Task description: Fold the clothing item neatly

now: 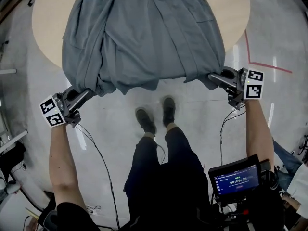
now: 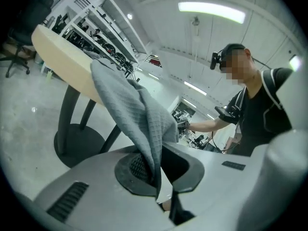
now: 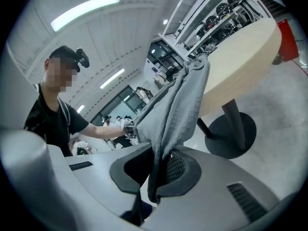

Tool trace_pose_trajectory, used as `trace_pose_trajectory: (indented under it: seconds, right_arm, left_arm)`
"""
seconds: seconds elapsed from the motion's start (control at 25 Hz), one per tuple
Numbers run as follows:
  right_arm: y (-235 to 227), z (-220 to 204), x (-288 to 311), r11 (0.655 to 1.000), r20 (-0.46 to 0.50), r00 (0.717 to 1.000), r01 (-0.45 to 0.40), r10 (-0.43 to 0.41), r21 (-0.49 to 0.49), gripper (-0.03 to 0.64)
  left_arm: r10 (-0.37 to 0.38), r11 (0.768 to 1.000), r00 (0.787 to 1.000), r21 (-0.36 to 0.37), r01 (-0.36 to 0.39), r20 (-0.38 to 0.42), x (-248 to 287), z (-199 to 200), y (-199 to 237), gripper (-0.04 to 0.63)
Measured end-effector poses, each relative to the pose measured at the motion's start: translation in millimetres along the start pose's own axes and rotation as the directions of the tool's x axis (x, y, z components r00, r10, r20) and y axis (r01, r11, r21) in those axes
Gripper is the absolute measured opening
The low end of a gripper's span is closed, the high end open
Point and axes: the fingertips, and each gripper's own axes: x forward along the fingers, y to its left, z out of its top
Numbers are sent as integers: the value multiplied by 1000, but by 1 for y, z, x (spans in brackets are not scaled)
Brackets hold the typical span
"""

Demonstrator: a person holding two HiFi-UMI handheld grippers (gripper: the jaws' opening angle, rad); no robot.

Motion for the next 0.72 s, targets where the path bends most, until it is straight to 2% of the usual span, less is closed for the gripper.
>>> trace_pose_trajectory:
  seconds: [0.04, 0.08, 0.16, 0.2, 0.24, 0.36, 0.56, 0.72]
  right_arm:
    - [1, 23, -9, 1000, 20, 1000, 7, -7, 0, 29]
    - [7, 27, -22, 999, -3, 1000, 14, -14, 37, 29]
    - [24, 1, -48, 988, -114, 993, 37, -20, 150, 29]
    - [28, -14, -54, 981, -159, 987, 53, -24, 186, 29]
    - [29, -26, -54, 977, -183, 983, 67, -30, 202, 29]
    - [29, -53, -34, 972, -195, 980, 83, -40, 218, 29]
    - [28, -43, -19, 965, -218, 974, 115, -63, 234, 29]
    - [23, -37, -12, 953, -265, 961, 150, -78, 263, 29]
  left_arm:
    - [-7, 1000, 1000, 13, 7, 7, 4, 23, -4, 12]
    - [-7, 999, 1000, -32, 7, 19, 6, 22, -22, 11]
    - [7, 979, 998, -202, 5, 56, 9, -21, -75, 11]
    - [9, 966, 998, -259, 8, 68, 10, -42, -93, 11]
    - [5, 959, 998, -282, 15, 70, 11, -57, -102, 11]
    - [-17, 962, 998, -270, 30, 52, 8, -78, -110, 11]
    - [-8, 954, 999, -297, 23, 51, 10, -68, -115, 12]
    - [-1, 906, 1000, -423, 10, 21, 18, -75, -115, 12]
